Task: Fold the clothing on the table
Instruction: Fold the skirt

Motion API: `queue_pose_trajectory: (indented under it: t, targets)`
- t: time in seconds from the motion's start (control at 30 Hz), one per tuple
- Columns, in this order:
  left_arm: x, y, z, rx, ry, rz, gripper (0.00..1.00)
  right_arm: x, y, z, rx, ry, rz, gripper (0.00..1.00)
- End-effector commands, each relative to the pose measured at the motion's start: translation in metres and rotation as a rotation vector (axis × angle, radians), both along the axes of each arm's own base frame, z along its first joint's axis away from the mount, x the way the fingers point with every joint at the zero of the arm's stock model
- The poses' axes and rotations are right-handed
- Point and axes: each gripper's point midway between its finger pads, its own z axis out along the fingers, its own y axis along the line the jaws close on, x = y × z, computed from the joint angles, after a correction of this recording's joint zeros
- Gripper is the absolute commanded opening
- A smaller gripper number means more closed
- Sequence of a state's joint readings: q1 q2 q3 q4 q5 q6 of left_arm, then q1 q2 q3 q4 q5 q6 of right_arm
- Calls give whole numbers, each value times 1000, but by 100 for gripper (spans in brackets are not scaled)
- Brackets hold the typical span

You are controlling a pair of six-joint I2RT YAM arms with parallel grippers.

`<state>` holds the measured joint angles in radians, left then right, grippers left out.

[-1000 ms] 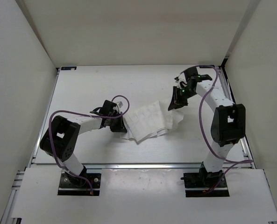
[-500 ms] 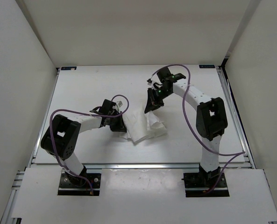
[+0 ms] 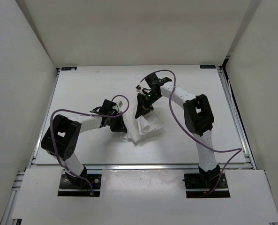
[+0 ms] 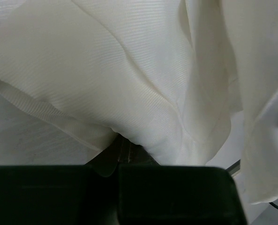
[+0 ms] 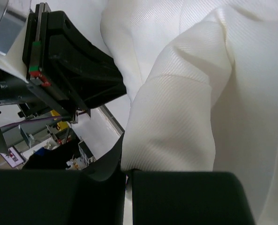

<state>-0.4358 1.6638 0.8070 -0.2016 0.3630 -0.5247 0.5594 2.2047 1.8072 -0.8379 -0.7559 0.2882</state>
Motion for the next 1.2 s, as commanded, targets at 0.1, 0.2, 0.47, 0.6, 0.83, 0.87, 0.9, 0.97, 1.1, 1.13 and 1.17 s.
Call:
queue_pose_trajectory:
  t: [0.1,0.2,0.47,0.6,0.83,0.87,0.9,0.97,1.1,1.13,1.17]
  targets:
    - [15,3,8,-2,-35,13,0,-6,38,3,99,38,68,0]
    - [13,7,6,6,-30,22,0,-8,44,1,127,65,77,9]
    - [14,18,6,7,-33,49,0,-8,56,56,348,12,117,57]
    - [23,28,13,3,-48,77,0,-6,46,84,389,-26,104,50]
    - [52,61,50,-17,-117,171,0,8,5,90,408,-52,-27,7]
    - [56,71,56,-13,-126,193,0,12,0,82,399,-40,-42,6]
    - [57,75,61,-16,-135,204,0,13,1,75,387,-33,-43,4]
    - [63,81,76,-36,-152,219,0,14,2,56,353,-2,-45,3]
    - [71,64,127,-277,-199,183,0,5,12,7,273,80,-23,0]
    - [75,56,142,-338,-220,183,0,2,15,1,255,87,-20,0]
    - [75,45,155,-413,-221,157,0,1,14,-14,236,115,-18,0]
